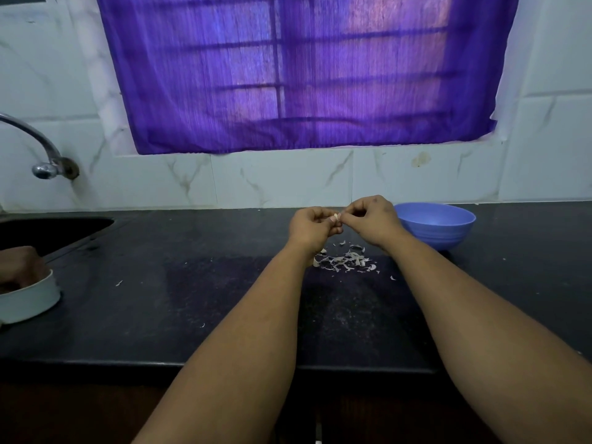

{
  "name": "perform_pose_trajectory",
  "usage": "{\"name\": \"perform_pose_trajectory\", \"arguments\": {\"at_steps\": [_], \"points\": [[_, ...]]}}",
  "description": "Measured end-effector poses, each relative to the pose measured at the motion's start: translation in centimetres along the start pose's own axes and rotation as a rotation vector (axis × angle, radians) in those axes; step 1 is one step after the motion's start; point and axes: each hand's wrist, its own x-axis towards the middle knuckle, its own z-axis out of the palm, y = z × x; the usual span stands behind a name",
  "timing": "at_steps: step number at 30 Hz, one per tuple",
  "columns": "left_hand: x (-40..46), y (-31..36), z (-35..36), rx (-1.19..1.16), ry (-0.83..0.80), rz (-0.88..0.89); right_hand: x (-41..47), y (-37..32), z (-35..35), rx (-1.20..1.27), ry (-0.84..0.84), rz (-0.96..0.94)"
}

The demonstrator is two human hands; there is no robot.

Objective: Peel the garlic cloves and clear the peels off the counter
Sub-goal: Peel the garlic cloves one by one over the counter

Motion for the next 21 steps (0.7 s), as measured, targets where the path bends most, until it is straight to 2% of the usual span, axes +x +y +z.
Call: {"name": "perform_pose_trajectory", "arguments": {"at_steps": [10, 21], "points": [[0.4, -0.3, -0.14, 0.002, 0.024, -0.001, 0.32, 0.29, 0.02, -0.056, -0.054, -0.041], [0.53, -0.14, -0.28, -0.024, 0.042, -0.003, 0.13, -0.04, 0.03, -0.12, -0.02, -0.124]]}}
